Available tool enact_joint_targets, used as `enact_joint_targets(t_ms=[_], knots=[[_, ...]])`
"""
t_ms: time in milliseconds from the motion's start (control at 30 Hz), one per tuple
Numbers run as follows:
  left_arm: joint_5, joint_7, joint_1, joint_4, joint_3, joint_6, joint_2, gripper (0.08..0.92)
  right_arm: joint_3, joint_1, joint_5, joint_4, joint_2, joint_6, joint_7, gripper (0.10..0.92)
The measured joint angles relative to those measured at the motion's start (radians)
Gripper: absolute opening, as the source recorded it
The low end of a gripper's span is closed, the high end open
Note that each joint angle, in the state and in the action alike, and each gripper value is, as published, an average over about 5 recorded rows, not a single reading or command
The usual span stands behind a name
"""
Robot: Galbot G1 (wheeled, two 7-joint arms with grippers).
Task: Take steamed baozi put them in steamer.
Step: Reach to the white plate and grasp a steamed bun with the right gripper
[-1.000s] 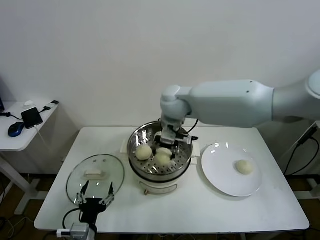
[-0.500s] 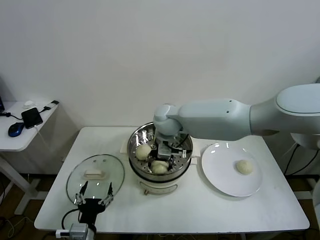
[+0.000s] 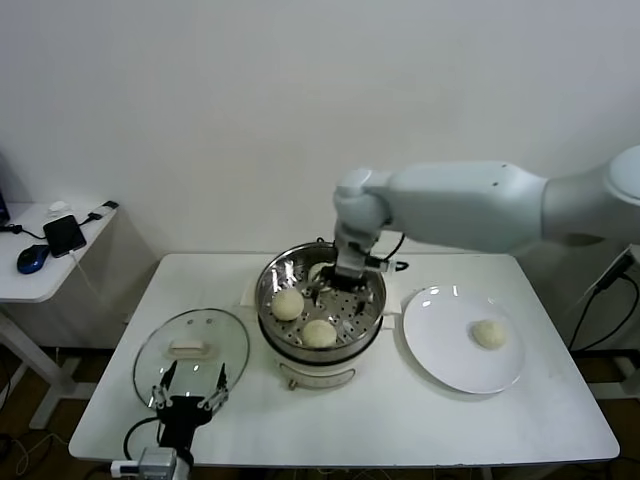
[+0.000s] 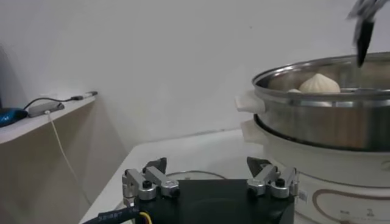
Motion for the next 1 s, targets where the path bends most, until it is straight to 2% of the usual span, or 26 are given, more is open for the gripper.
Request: enact_joint_targets(t_ms=[167, 333, 633, 1000], knots=[[0.0, 0.0, 0.0, -0.006, 0.001, -0.001, 0.001, 0.823, -0.078, 0.091, 0.088, -0.04, -0.114, -0.081, -0.019, 0.823], [0.0, 0.0, -0.006, -0.004, 0.002, -0.001, 0.0, 0.823, -0.131, 0.116, 0.11, -0.085, -0.245, -0.183, -0.027, 0.823], [0.006, 0.002, 0.004, -0.002, -0.009, -0.002, -0.001, 0.823, -0.033, -0.074, 0.028, -0.19, -0.421, -0.314, -0.029, 0.823], [0.03, 0.003, 0.025, 0.005, -0.014, 0.001, -0.017, 0.823, 0.243, -0.418, -0.077, -0.355, -0.461, -0.383, -0.027, 0.823]])
